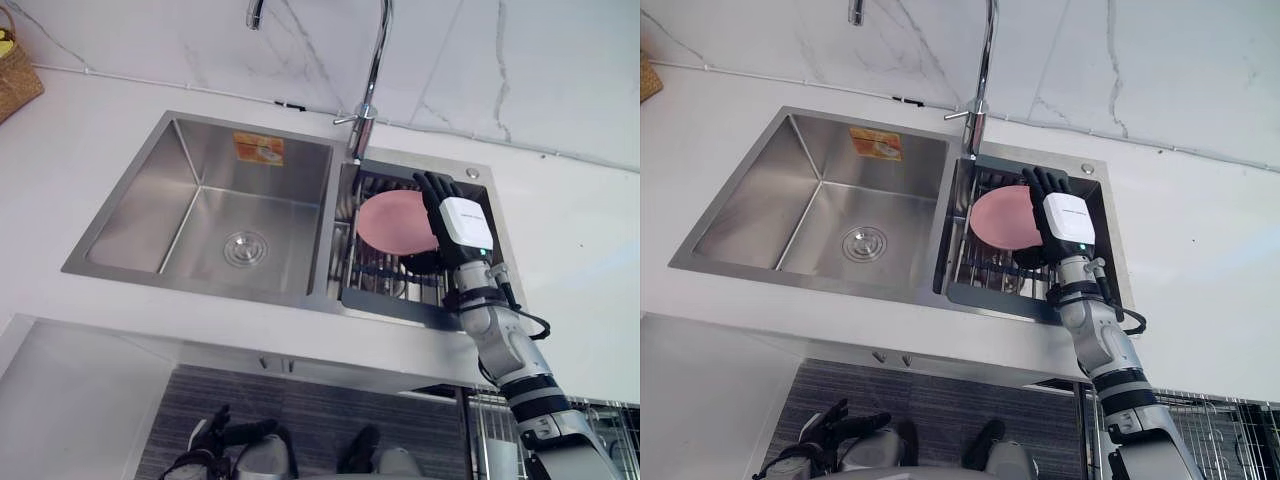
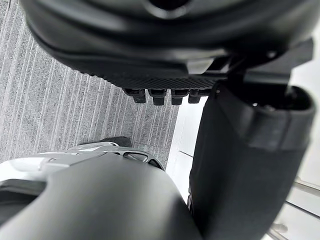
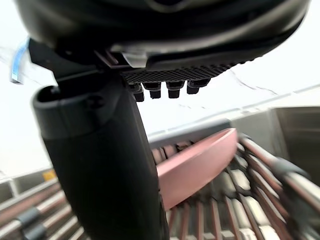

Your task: Walk over to the sink, pick up the cup, carry it to the dishwasher, place the cup inside the dishwasher, then close the dishwasher door

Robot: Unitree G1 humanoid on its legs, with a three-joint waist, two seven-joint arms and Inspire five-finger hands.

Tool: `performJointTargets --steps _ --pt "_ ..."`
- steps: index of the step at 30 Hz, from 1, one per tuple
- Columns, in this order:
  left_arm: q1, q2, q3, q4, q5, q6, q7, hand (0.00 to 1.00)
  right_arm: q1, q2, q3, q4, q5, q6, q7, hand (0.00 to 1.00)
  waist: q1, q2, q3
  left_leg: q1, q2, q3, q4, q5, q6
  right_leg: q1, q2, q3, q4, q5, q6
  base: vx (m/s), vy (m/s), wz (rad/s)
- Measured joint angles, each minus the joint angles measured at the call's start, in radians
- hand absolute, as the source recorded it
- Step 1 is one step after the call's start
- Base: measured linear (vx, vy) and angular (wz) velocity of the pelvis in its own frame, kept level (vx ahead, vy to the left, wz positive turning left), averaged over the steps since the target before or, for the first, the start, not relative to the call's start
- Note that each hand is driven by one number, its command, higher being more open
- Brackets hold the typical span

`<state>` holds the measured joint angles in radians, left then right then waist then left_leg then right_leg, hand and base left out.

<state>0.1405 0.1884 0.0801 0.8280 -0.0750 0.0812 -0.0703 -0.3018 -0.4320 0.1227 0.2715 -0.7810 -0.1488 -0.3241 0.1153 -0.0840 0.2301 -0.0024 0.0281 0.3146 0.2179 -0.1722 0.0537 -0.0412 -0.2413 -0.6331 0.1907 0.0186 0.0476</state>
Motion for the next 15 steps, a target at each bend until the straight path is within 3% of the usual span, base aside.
performJointTargets --steps 6,15 --pt "0.000 -0.002 0.000 0.000 0.001 -0.010 0.000 1.00 0.000 0.000 0.000 -0.002 -0.042 -0.091 -0.077 1.00 0.008 0.001 0.000 -0.001 -0.003 -0.005 0.000 0.000 0.000 0.000 -0.004 -0.004 0.003 -0.005 0.004 0.04 0.001 0.03" --pt "0.001 -0.004 -0.003 0.001 0.019 -0.023 0.000 1.00 0.000 -0.011 0.002 -0.002 -0.062 -0.095 -0.076 1.00 0.009 0.003 0.002 0.001 -0.014 -0.011 0.000 0.000 0.000 0.002 -0.020 -0.008 0.016 -0.010 0.011 0.01 0.003 0.02"
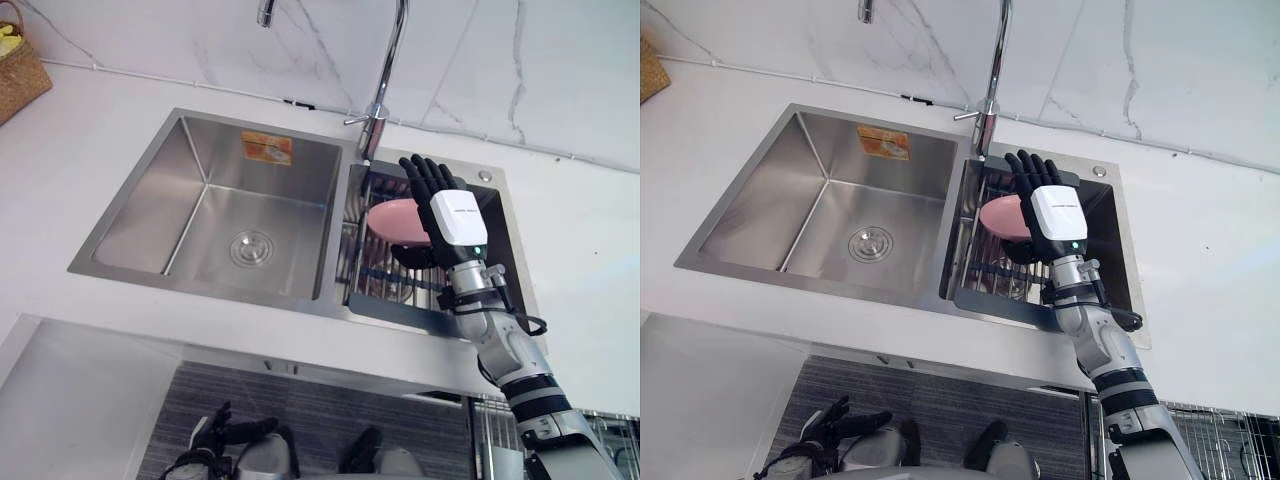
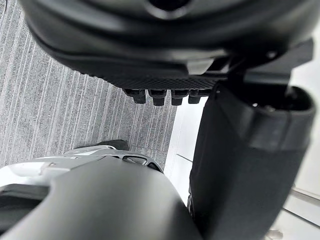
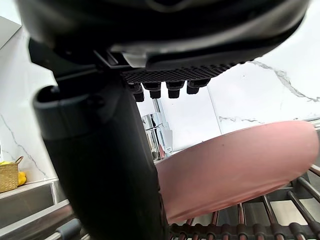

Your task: Walk over to the sink, pick up the cup, carry it to the dishwasher, place the cup inside the dishwasher, then close the dishwasher door

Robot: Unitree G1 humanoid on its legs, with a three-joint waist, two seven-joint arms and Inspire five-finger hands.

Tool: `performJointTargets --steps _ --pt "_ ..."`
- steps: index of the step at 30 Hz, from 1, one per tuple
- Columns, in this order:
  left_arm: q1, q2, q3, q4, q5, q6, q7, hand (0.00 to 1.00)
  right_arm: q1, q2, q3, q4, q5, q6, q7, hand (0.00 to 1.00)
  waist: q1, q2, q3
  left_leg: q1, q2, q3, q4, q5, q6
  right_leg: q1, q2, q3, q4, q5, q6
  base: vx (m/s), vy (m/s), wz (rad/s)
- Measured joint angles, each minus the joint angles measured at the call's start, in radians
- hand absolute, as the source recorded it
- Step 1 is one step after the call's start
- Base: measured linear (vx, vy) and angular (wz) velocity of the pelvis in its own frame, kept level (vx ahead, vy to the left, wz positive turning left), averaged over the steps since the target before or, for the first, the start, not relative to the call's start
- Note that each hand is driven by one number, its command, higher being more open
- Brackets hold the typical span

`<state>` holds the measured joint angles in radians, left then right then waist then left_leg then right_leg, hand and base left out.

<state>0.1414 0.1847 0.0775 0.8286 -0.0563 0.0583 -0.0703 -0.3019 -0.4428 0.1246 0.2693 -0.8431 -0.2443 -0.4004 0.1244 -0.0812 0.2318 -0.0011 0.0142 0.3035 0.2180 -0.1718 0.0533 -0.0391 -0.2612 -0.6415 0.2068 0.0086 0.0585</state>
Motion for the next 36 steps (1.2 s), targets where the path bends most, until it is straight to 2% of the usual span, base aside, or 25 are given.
performJointTargets --steps 7,13,21,22,30,34,36 --pt "0.000 0.001 -0.014 0.000 0.000 -0.001 0.000 1.00 0.000 -0.027 0.033 0.012 -0.012 0.042 0.007 1.00 0.001 0.009 0.004 0.002 -0.001 -0.005 0.000 0.001 -0.001 0.003 -0.003 -0.004 0.006 -0.003 -0.001 0.00 -0.001 0.01" --pt "0.000 0.003 -0.031 -0.006 0.000 0.001 0.000 1.00 -0.013 -0.030 0.035 0.085 -0.014 0.113 0.032 1.00 0.003 0.016 0.005 0.001 -0.003 -0.016 -0.003 0.010 -0.005 0.004 -0.010 -0.017 0.022 -0.013 -0.001 0.00 -0.009 0.06" --pt "0.001 0.001 -0.040 -0.008 0.000 0.006 -0.001 1.00 -0.035 -0.033 0.029 0.120 -0.016 0.126 0.032 1.00 0.005 0.027 -0.001 0.004 -0.008 -0.026 -0.030 0.033 -0.011 0.001 -0.012 -0.025 0.022 -0.015 -0.003 0.00 -0.007 0.03" --pt "0.001 0.001 -0.040 -0.009 0.000 0.009 -0.001 1.00 -0.037 -0.033 0.029 0.124 -0.016 0.130 0.032 0.00 0.005 0.027 -0.001 0.005 -0.009 -0.030 -0.035 0.037 -0.013 0.001 -0.012 -0.027 0.022 -0.015 -0.003 0.00 -0.013 0.06" --pt "0.003 -0.001 -0.040 -0.014 0.000 0.010 -0.001 1.00 -0.043 -0.033 0.008 0.155 -0.016 0.120 0.031 0.00 0.017 0.027 -0.001 0.011 -0.010 -0.037 -0.056 0.054 -0.023 0.001 -0.011 -0.033 0.022 -0.016 -0.006 0.00 -0.002 0.01" --pt "0.004 -0.001 -0.040 -0.014 0.000 0.007 -0.002 1.00 -0.043 -0.033 0.008 0.157 -0.023 0.086 0.019 0.00 0.018 0.027 -0.001 0.012 -0.011 -0.040 -0.064 0.060 -0.022 0.001 -0.011 -0.036 0.022 -0.016 -0.006 0.00 0.000 0.00" --pt "0.006 -0.001 -0.040 -0.014 0.000 0.001 -0.002 1.00 -0.046 -0.034 0.007 0.164 -0.049 0.068 -0.015 0.00 0.019 0.027 -0.001 0.012 -0.012 -0.043 -0.066 0.061 -0.022 0.002 -0.011 -0.038 0.022 -0.016 -0.006 0.00 0.000 0.00"
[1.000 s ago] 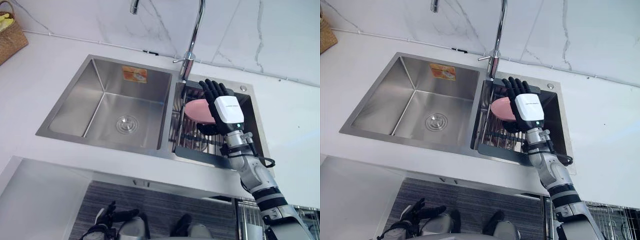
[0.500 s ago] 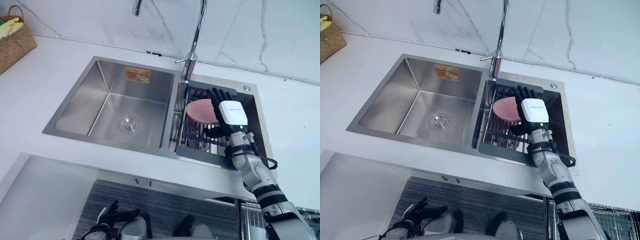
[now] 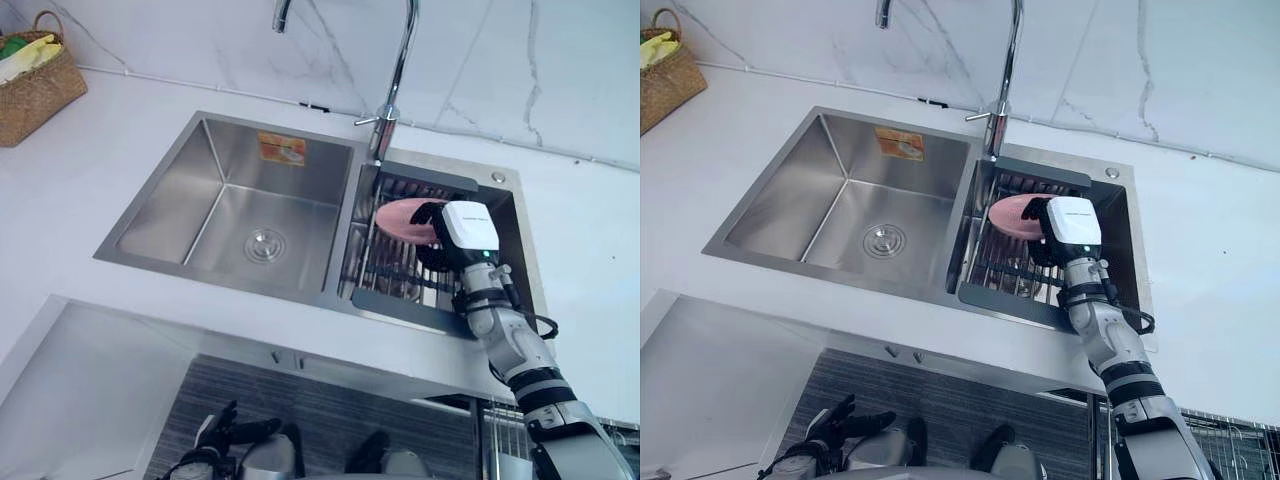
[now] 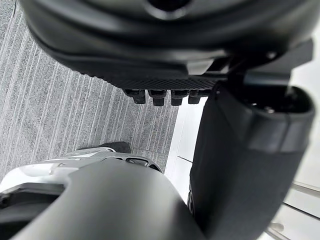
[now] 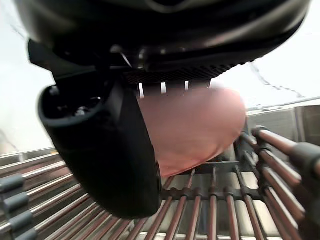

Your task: Walk over to the sink, pick up the cup, carry it to the dishwasher, place the cup inside the dishwasher, then close the dishwasher door

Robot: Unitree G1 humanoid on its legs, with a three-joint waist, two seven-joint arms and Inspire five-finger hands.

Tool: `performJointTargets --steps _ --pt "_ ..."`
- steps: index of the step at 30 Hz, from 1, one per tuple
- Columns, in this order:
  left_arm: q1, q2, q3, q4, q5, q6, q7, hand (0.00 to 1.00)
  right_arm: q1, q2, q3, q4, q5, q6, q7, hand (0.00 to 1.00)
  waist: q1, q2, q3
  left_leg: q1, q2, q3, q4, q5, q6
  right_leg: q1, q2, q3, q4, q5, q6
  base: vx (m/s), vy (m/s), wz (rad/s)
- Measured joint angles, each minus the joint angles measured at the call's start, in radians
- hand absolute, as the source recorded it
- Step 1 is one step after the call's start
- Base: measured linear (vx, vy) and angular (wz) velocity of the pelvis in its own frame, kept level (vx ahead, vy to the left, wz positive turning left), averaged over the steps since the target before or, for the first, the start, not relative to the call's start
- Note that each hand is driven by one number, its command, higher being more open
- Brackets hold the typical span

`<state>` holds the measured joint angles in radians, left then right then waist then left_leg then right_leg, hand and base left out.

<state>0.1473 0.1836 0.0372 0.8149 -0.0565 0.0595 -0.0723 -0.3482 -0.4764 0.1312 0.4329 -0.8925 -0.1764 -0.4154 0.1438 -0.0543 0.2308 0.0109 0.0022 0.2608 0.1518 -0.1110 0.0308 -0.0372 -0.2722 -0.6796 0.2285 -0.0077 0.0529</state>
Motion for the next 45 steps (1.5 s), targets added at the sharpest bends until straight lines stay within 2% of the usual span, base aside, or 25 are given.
performJointTargets --steps 10,15,18,20,25,29,31,36,40,42,43,44,45 --pt "0.001 0.000 0.000 0.000 0.000 -0.004 -0.001 1.00 -0.004 -0.002 0.003 0.035 -0.043 -0.050 -0.095 0.00 0.001 0.000 0.000 0.000 0.000 -0.002 -0.004 0.004 -0.001 0.001 0.001 -0.002 -0.001 0.000 -0.001 0.00 0.000 0.00" --pt "0.001 0.000 0.000 0.000 0.001 -0.009 -0.001 1.00 0.018 -0.002 -0.001 -0.033 -0.032 -0.126 -0.152 0.00 -0.005 -0.001 0.000 0.004 0.005 0.006 -0.004 0.003 0.000 0.000 0.007 0.007 -0.003 -0.002 -0.003 0.02 0.004 -0.04" --pt "0.004 -0.001 0.004 0.000 0.001 -0.014 -0.001 1.00 0.068 0.000 -0.027 -0.169 0.098 -0.189 -0.151 0.00 -0.008 -0.001 0.000 0.011 0.012 0.024 -0.002 -0.006 0.007 -0.001 0.013 0.020 -0.004 -0.002 -0.004 0.03 0.007 -0.13" --pt "0.009 -0.001 0.005 0.000 0.001 -0.010 0.000 1.00 0.101 0.022 -0.099 -0.286 0.212 -0.225 -0.150 0.00 -0.021 -0.001 0.000 0.018 0.012 0.036 -0.002 -0.011 0.008 -0.003 0.014 0.033 -0.002 -0.002 -0.004 0.03 0.018 -0.17" --pt "0.015 -0.003 0.006 0.005 0.001 -0.008 0.002 1.00 0.155 0.074 -0.303 -0.475 0.314 -0.226 -0.202 0.00 -0.040 -0.003 -0.001 0.037 0.011 0.084 -0.003 -0.026 0.007 -0.022 0.013 0.084 0.012 -0.003 -0.004 0.03 0.036 -0.31" --pt "0.023 -0.001 0.010 0.020 0.005 -0.009 0.003 1.00 0.226 0.085 -0.436 -0.571 0.322 -0.220 -0.279 0.00 -0.087 -0.009 -0.005 0.044 0.009 0.137 -0.002 -0.041 0.009 -0.057 0.012 0.138 0.035 -0.005 -0.004 0.03 0.027 -0.37" --pt "0.023 0.001 0.010 0.025 0.020 -0.010 0.002 1.00 0.269 0.085 -0.482 -0.576 0.322 -0.212 -0.302 0.00 -0.108 -0.013 -0.009 0.045 0.009 0.159 0.004 -0.049 0.008 -0.074 0.012 0.160 0.047 -0.007 -0.005 0.04 0.010 -0.38" --pt "0.024 0.006 0.009 0.032 0.028 -0.009 0.005 1.00 0.401 0.092 -0.603 -0.575 0.323 -0.124 -0.359 0.00 -0.149 -0.016 -0.010 0.029 0.015 0.225 0.055 -0.092 0.020 -0.128 0.022 0.233 0.073 -0.003 -0.002 0.01 0.011 -0.42" --pt "0.021 0.011 0.007 0.041 0.025 0.005 0.031 1.00 0.465 0.163 -0.707 -0.534 0.362 -0.098 -0.418 0.00 -0.201 -0.017 -0.009 0.007 0.025 0.292 0.087 -0.134 0.040 -0.175 0.052 0.303 0.032 0.044 -0.003 -0.04 0.036 -0.61" --pt "0.022 0.013 0.008 0.045 0.006 0.024 0.046 1.00 0.499 0.215 -0.750 -0.489 0.365 -0.101 -0.435 0.00 -0.216 -0.017 -0.009 0.006 0.046 0.360 0.089 -0.147 0.059 -0.189 0.028 0.239 0.067 0.007 -0.059 -0.06 0.039 -0.70" --pt "0.023 0.014 0.009 0.044 -0.005 0.028 0.047 1.00 0.505 0.226 -0.753 -0.473 0.372 -0.105 -0.440 0.00 -0.215 -0.018 -0.009 0.007 0.051 0.379 0.089 -0.149 0.062 -0.203 0.004 0.198 0.120 -0.014 -0.070 -0.04 0.030 -0.88" --pt "0.021 0.016 0.010 0.045 -0.009 0.038 0.048 1.00 0.513 0.259 -0.753 -0.433 0.382 -0.121 -0.452 0.00 -0.220 -0.018 -0.009 0.006 0.064 0.419 0.090 -0.151 0.061 -0.222 -0.045 0.114 0.260 -0.057 -0.081 -0.02 0.013 -0.79" --pt "0.020 0.017 0.010 0.044 -0.012 0.040 0.048 1.00 0.513 0.269 -0.750 -0.415 0.382 -0.128 -0.458 0.00 -0.221 -0.018 -0.009 0.004 0.071 0.435 0.093 -0.151 0.059 -0.224 -0.058 0.089 0.305 -0.070 -0.086 -0.01 -0.008 -0.84"
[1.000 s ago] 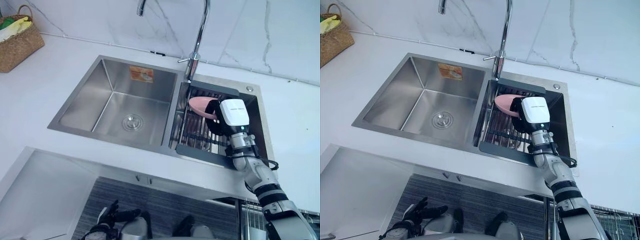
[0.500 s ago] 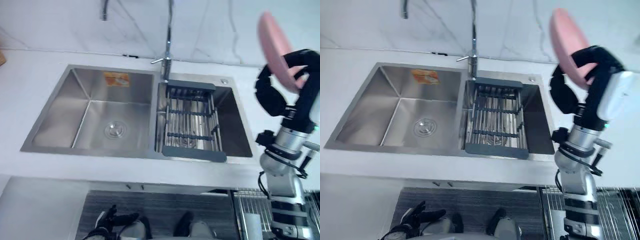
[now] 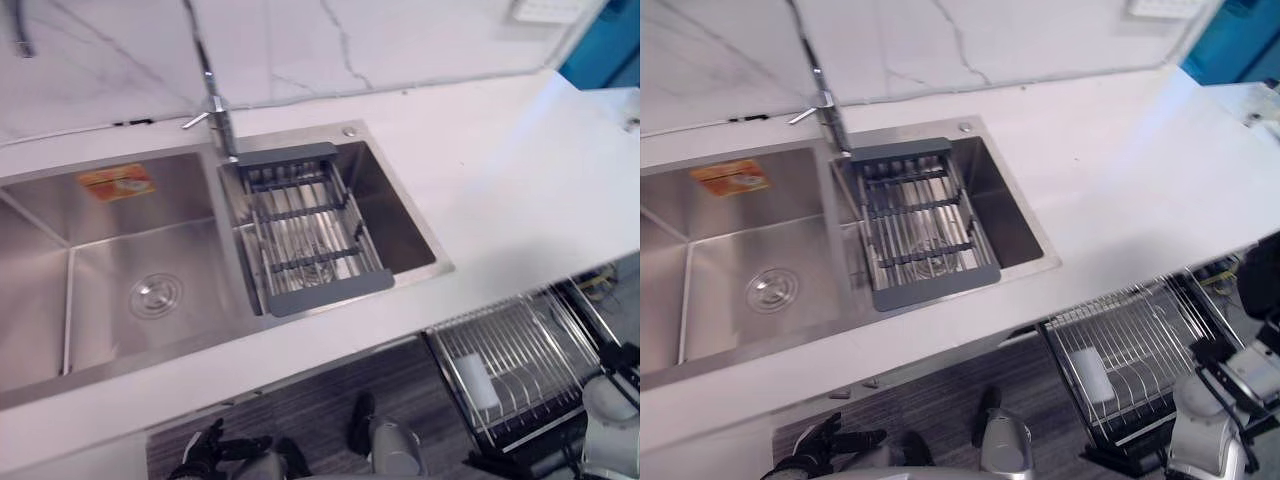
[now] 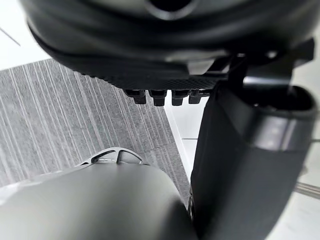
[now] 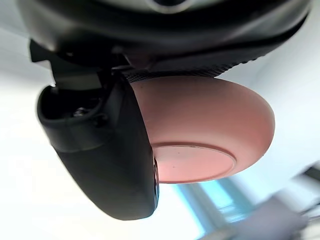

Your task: Walk over to the sink, pick up the cup, carry it to the dishwasher, place the cup inside the dishwasher, then close the dishwasher door

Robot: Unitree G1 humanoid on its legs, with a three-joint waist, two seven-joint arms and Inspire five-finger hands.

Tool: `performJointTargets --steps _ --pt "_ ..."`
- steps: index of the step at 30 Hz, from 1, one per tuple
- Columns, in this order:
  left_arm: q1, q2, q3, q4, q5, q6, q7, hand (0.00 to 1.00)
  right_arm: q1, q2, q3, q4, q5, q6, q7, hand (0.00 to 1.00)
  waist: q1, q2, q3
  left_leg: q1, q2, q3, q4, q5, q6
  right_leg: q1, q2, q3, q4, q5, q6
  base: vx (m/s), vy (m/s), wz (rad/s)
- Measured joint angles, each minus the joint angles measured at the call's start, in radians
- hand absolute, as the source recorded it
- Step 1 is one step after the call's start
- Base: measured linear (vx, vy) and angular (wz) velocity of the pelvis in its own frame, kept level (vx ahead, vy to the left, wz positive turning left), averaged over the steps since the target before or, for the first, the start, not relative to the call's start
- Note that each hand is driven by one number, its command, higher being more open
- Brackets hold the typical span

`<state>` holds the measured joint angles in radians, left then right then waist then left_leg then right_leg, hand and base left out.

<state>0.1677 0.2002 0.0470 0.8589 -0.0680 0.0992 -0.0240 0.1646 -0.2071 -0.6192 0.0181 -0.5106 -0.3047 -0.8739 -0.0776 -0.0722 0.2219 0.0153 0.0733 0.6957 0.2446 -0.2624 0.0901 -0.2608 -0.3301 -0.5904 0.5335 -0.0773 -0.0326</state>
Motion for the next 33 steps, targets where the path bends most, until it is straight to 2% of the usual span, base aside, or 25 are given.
performJointTargets --steps 2,4,5,6,8,9,11,13,18,20,25,30,33 --pt "-0.001 0.003 0.000 -0.001 -0.014 0.000 0.003 1.00 -0.004 0.018 0.025 0.064 -0.002 -0.021 -0.025 0.00 -0.002 0.000 0.000 -0.024 0.037 0.055 0.041 -0.005 -0.008 0.014 -0.032 -0.068 0.100 -0.040 -0.017 0.03 -0.075 -0.85" --pt "-0.004 0.006 0.000 -0.001 -0.042 -0.009 0.017 1.00 -0.033 0.016 0.062 0.119 -0.003 -0.036 -0.036 0.00 -0.001 -0.001 0.000 -0.058 0.076 0.090 0.101 -0.012 -0.012 0.049 -0.035 -0.114 0.071 -0.049 -0.014 0.06 -0.179 -0.90" --pt "-0.014 0.011 0.003 0.001 -0.072 -0.013 0.029 1.00 -0.068 0.015 0.091 0.159 -0.004 -0.038 -0.040 0.00 0.004 -0.009 0.003 -0.077 0.102 0.104 0.148 -0.017 -0.015 0.064 -0.004 -0.126 -0.008 -0.054 0.008 0.05 -0.241 -1.05" --pt "-0.019 0.009 0.008 0.006 -0.108 -0.010 0.043 1.00 -0.105 0.010 0.128 0.215 -0.005 -0.038 -0.040 0.00 0.014 -0.008 0.004 -0.085 0.129 0.101 0.178 -0.019 -0.020 0.086 0.049 -0.126 -0.098 -0.057 0.008 0.03 -0.314 -1.07" --pt "-0.021 0.003 0.013 0.017 -0.150 -0.015 0.055 1.00 -0.124 0.010 0.167 0.259 -0.004 -0.034 -0.040 0.00 0.029 0.003 0.005 -0.093 0.159 0.082 0.197 -0.028 -0.036 0.113 0.112 -0.121 -0.199 -0.051 0.018 -0.01 -0.258 -0.79" --pt "-0.025 -0.002 0.012 0.016 -0.151 -0.021 0.058 1.00 -0.120 0.011 0.170 0.261 -0.004 -0.032 -0.040 0.00 0.032 0.008 0.007 -0.094 0.161 0.069 0.189 -0.029 -0.042 0.114 0.124 -0.118 -0.212 -0.049 0.021 -0.01 -0.194 -0.37" --pt "-0.049 -0.021 0.004 0.012 -0.170 -0.030 0.068 1.00 -0.077 0.016 0.170 0.260 -0.004 -0.017 -0.040 0.00 0.025 0.020 0.014 -0.085 0.147 0.035 0.144 -0.007 -0.079 0.118 0.133 -0.122 -0.220 -0.048 0.021 -0.01 -0.112 0.04" --pt "-0.054 -0.048 -0.005 0.000 -0.172 -0.039 0.067 1.00 -0.067 0.017 0.170 0.257 -0.003 -0.008 -0.027 0.00 0.018 0.027 0.019 -0.075 0.132 0.031 0.110 0.006 -0.091 0.118 0.130 -0.122 -0.222 -0.048 0.022 -0.05 -0.040 0.07" --pt "-0.067 -0.086 -0.018 -0.002 -0.187 -0.049 0.067 1.00 -0.063 0.016 0.197 0.246 -0.016 0.021 0.015 0.00 0.008 0.059 0.052 -0.073 0.093 0.010 0.061 0.043 -0.082 0.120 0.116 -0.127 -0.242 -0.034 0.041 -0.11 0.005 0.10" --pt "-0.072 -0.092 -0.018 -0.005 -0.190 -0.052 0.065 1.00 -0.065 0.015 0.230 0.248 -0.036 0.054 0.048 0.00 0.010 0.082 0.068 -0.075 0.078 -0.001 0.040 0.061 -0.076 0.119 0.109 -0.135 -0.254 -0.023 0.038 -0.11 0.013 0.13" --pt "-0.080 -0.098 -0.047 -0.006 -0.191 -0.055 0.049 1.00 -0.086 0.009 0.281 0.259 -0.047 0.091 0.093 0.00 0.019 0.115 0.093 -0.088 0.054 -0.023 -0.004 0.098 -0.065 0.116 0.109 -0.152 -0.286 0.004 0.033 -0.09 -0.001 0.10" --pt "-0.088 -0.102 -0.048 -0.015 -0.209 -0.064 0.030 1.00 -0.170 -0.070 0.316 0.353 -0.052 0.142 0.133 0.00 0.032 0.134 0.124 -0.108 0.020 -0.070 -0.057 0.144 -0.049 0.102 0.098 -0.176 -0.296 0.026 0.028 -0.06 0.008 0.18" --pt "-0.088 -0.104 -0.053 -0.026 -0.219 -0.063 0.022 1.00 -0.238 -0.129 0.354 0.395 -0.051 0.185 0.142 0.00 0.040 0.154 0.140 -0.120 0.000 -0.098 -0.090 0.173 -0.041 0.090 0.087 -0.191 -0.297 0.033 0.025 -0.07 0.017 0.20"
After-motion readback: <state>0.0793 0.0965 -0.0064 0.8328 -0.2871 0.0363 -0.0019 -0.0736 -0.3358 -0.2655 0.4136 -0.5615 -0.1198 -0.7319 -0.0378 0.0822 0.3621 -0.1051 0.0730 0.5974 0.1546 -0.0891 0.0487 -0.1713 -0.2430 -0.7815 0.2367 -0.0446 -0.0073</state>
